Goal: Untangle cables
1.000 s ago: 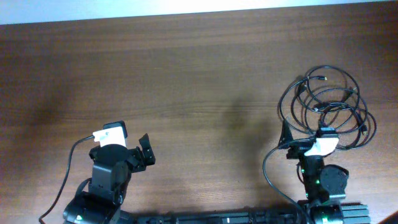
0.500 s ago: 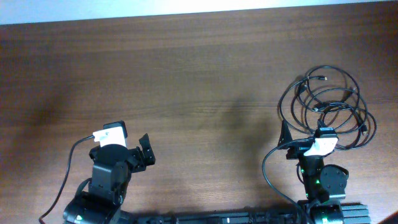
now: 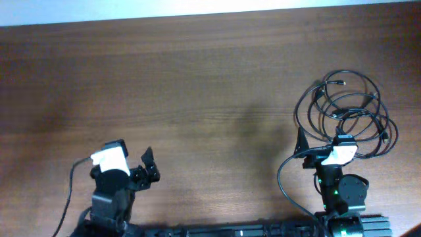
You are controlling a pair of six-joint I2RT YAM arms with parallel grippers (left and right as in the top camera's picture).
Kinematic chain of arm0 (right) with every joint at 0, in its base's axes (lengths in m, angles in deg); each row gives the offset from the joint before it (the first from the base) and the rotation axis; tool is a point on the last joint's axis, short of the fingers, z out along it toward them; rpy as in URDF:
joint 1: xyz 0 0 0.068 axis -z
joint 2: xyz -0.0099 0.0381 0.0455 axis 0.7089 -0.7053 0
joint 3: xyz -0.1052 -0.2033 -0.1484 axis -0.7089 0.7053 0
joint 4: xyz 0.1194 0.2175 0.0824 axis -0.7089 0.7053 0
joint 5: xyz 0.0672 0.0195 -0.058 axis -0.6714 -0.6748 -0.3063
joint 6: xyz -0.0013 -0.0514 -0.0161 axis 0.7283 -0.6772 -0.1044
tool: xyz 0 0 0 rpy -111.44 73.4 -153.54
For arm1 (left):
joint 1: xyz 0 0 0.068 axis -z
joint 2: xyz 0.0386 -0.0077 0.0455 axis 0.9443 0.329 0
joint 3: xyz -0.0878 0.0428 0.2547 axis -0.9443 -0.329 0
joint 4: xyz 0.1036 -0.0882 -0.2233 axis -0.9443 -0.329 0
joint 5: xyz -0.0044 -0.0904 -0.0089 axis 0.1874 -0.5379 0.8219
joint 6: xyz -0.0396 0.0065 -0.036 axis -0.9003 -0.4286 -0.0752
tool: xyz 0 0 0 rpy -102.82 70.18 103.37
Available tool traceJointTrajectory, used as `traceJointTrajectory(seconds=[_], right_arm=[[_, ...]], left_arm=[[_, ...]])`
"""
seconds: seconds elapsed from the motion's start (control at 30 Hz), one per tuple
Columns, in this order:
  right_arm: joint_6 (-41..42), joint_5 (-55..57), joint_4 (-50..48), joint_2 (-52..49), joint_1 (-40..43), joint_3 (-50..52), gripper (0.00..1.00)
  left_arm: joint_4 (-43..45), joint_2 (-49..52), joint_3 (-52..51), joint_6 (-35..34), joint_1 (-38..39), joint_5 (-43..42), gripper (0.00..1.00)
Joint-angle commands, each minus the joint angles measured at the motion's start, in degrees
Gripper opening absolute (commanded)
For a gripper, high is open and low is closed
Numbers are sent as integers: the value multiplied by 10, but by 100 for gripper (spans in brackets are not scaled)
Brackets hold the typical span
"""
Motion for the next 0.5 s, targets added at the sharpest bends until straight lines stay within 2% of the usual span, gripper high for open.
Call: traceJointTrajectory(seconds=[0.0,0.13,0.2,0.27,0.3,0.37,0.4,0.43,0.47], right_arm=[[-1,-8,3,5,2,3,99],[-1,-8,3,5,2,3,99],[-1,-8,3,5,2,3,99],[-1,-8,3,4,2,3,98],[-1,-8,3,4,2,3,99],[-1,-8,3,4,2,3,99],[-1,-8,3,4,2,3,99],[-1,-8,3,4,2,3,99],[-1,-8,3,4,2,3,98]], left_arm=[[68,-93,-102,-5,-34,-10,99],[275,-194,-235,41,-77,-82,99],[391,-216,-276,89,-101,-128,99],[510,-230,-311,170,-118,-176,99],[532,-230,-323,207,-118,-194,99],[496,-230,-324,242,-122,-224,99],[459,-230,-324,308,-122,-267,99],[409,-230,-324,317,-122,-273,99],[411,-230,-324,314,-122,-274,99]])
